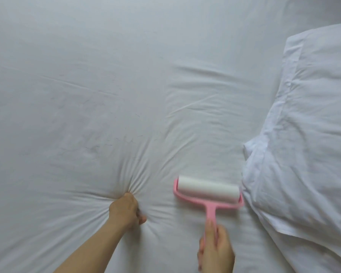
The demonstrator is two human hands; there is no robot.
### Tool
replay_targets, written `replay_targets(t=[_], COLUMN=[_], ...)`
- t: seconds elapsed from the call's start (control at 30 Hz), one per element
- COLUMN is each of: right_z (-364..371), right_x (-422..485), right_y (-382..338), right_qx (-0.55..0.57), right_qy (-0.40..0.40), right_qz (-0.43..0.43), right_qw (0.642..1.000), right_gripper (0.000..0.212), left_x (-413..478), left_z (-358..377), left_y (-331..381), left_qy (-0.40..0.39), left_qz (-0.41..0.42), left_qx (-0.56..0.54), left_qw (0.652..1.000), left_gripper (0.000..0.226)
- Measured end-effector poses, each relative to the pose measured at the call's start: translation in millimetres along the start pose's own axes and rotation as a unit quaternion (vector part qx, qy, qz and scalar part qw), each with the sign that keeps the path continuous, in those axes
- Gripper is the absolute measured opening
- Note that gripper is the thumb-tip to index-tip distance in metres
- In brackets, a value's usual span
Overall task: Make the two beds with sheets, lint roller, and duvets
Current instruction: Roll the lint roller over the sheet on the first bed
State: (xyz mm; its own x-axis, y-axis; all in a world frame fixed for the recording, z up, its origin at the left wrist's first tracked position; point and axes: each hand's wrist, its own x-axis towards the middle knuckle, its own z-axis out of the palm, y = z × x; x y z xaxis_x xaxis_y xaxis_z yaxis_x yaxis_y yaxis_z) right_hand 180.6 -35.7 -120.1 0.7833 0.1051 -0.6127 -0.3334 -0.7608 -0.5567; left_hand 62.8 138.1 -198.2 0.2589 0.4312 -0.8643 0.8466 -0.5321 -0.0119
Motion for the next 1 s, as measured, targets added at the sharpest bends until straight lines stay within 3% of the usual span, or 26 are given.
replay_targets(t=[0.07,0.17,0.5,0.63,0.7,0.83,0.93,1.0], right_z=[0.9,7.5,34.6,38.5,25.5,9.9,17.9,28.2], right_x=[-19.0,-0.8,195.7,236.8,237.0,172.0,101.3,47.1], right_y=[31.6,32.2,-182.0,-261.0,-279.0,-252.4,-157.6,-86.9], right_qx=[-0.005,-0.070,0.068,0.106,0.113,0.054,0.003,-0.032], right_qy=[0.003,-0.022,-0.062,-0.071,-0.046,-0.015,-0.037,-0.047], right_qz=[0.044,0.044,-0.018,0.001,-0.046,-0.117,-0.167,-0.127], right_qw=[0.999,0.996,0.996,0.992,0.992,0.992,0.985,0.990], right_gripper=[0.040,0.042,0.038,0.041,0.034,0.039,0.042,0.047], left_x=[2.0,2.9,6.2,11.3,11.9,8.8,3.1,0.3], left_z=[-2.1,-6.1,-3.1,0.0,0.2,-0.9,-5.7,-6.4], left_y=[-0.1,2.2,2.9,-3.1,-2.0,-0.4,1.4,1.0], left_qy=[0.008,0.007,-0.013,-0.015,-0.011,-0.016,-0.014,-0.015], left_qz=[0.009,0.016,0.032,0.029,0.028,0.028,0.030,0.032], left_qx=[0.005,0.014,0.025,0.024,0.022,0.014,0.016,0.010], left_qw=[1.000,1.000,0.999,0.999,0.999,0.999,0.999,0.999], left_gripper=[0.070,0.069,0.073,0.074,0.075,0.077,0.076,0.074])
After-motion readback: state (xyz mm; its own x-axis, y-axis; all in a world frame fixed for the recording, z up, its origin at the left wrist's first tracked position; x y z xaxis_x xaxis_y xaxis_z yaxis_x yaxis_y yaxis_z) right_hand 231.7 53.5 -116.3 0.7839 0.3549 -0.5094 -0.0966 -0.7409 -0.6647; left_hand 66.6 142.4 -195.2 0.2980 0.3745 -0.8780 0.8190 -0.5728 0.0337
